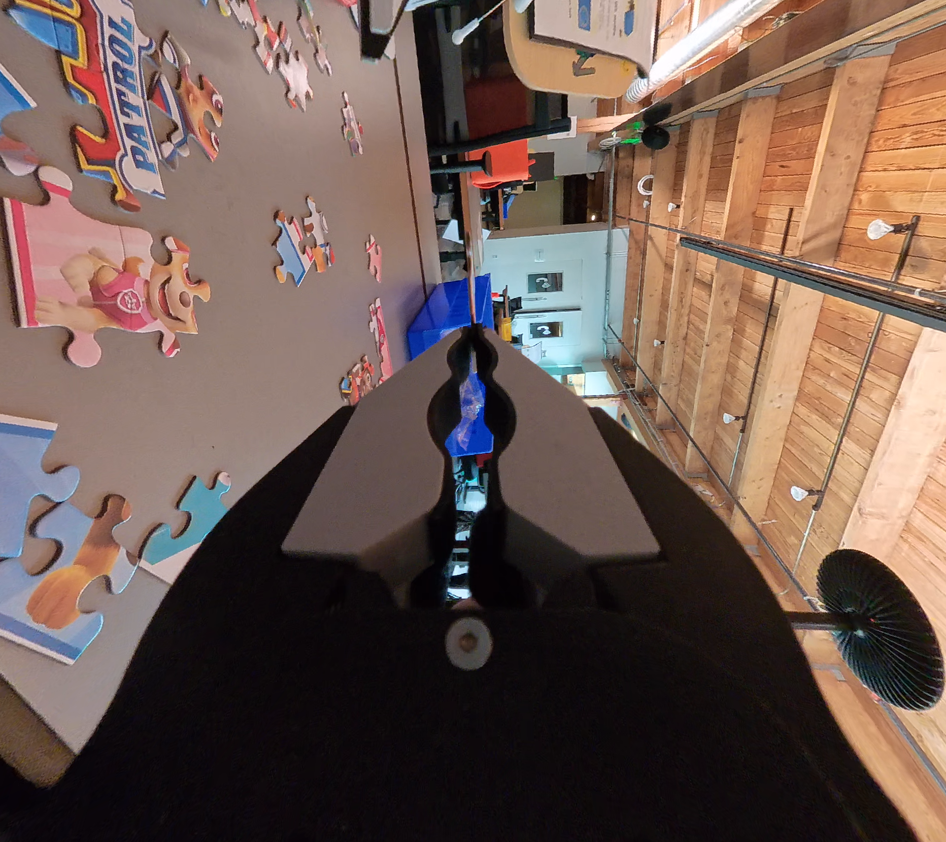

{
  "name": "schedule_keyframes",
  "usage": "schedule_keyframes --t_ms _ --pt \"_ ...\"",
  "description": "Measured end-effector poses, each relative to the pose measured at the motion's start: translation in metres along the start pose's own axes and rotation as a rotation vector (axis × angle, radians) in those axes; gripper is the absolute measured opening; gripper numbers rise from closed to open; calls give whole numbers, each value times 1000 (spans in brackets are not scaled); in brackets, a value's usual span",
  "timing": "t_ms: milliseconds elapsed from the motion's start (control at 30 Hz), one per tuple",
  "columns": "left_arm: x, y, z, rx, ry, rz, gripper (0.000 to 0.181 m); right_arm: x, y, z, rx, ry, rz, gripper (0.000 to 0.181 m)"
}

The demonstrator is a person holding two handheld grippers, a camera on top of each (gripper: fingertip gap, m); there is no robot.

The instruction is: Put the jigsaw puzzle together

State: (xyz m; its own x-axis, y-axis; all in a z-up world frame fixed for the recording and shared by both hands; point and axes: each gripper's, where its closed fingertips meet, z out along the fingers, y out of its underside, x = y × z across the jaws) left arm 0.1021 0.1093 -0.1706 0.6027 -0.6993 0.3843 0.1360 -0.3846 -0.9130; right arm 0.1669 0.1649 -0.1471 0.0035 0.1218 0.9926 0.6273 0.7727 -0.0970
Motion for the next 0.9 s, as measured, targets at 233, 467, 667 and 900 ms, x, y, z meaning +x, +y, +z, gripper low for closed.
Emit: schedule_keyframes --t_ms 233,467,667,900 --pt "-9 10 0 -23 -51 57 17 -17 42 39 -84 -119 73 0" --pt "-15 3 -6 9 -60 46 17 -34 89 90 -195 -248 121 0" --pt "-15 5 -5 -3 -62 53 17 -50 127 145 -267 -376 169 0" --pt "-16 5 -5 0 -64 53 16 -68 156 188 -297 -464 124 0"
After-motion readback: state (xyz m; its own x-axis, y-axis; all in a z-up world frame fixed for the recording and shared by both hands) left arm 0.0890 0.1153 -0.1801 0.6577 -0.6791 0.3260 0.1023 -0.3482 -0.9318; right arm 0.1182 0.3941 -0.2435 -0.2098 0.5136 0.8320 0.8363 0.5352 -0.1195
